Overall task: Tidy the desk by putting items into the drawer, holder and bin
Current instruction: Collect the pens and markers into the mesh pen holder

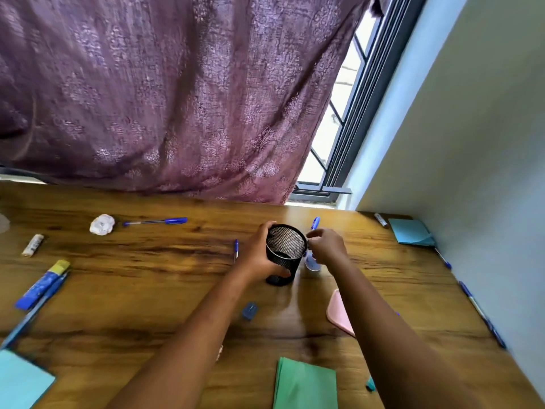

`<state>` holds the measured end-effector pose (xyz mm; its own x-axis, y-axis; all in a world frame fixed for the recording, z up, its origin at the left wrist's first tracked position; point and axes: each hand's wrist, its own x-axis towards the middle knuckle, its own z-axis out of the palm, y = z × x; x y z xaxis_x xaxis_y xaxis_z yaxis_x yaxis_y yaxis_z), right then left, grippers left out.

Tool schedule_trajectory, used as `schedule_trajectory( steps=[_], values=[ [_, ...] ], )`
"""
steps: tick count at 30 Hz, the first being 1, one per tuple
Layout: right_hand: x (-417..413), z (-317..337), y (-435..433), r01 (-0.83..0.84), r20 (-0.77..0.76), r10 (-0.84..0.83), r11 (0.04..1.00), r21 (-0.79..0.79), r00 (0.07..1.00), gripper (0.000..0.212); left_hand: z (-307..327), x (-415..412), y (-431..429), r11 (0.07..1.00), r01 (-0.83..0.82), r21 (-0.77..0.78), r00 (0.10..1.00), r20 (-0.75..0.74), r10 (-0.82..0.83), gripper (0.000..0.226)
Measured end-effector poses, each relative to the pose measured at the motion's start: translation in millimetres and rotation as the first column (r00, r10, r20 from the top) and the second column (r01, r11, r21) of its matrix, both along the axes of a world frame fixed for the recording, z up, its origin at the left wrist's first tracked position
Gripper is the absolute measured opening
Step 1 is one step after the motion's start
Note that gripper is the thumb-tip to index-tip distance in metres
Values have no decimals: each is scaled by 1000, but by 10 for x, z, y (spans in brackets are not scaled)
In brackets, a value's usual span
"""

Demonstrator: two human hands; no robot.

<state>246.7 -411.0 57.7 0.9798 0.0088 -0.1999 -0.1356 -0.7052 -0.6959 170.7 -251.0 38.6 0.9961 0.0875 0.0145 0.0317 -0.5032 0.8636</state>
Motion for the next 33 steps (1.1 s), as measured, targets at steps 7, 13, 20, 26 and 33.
schedule_trajectory(
  steps=[7, 13, 20, 26, 33],
  values=[
    [233, -116, 49, -63, 22, 72, 954, -292, 997, 44, 123, 50, 342, 890, -150, 430, 942, -211, 261, 73],
    [301, -215, 146, -117, 55, 168, 852, -510, 984, 28, -12, -11, 349, 787, -117, 606, 835, -368, 408, 37],
    [414, -155, 160, 145, 118, -133, 985, -97, 984, 34, 77, 61, 325, 785, -95, 612, 821, -398, 410, 30],
    [344, 181, -19, 303, 54, -362, 846, 439, 931, 32, 679, 261, 268, 900, -361, 246, 913, -102, 394, 28],
    [156, 211, -1130, 378, 223, -348, 919, -109, 911, 28, 1143, 266, -849, 968, -58, -243, 995, -94, 36, 14]
  ],
)
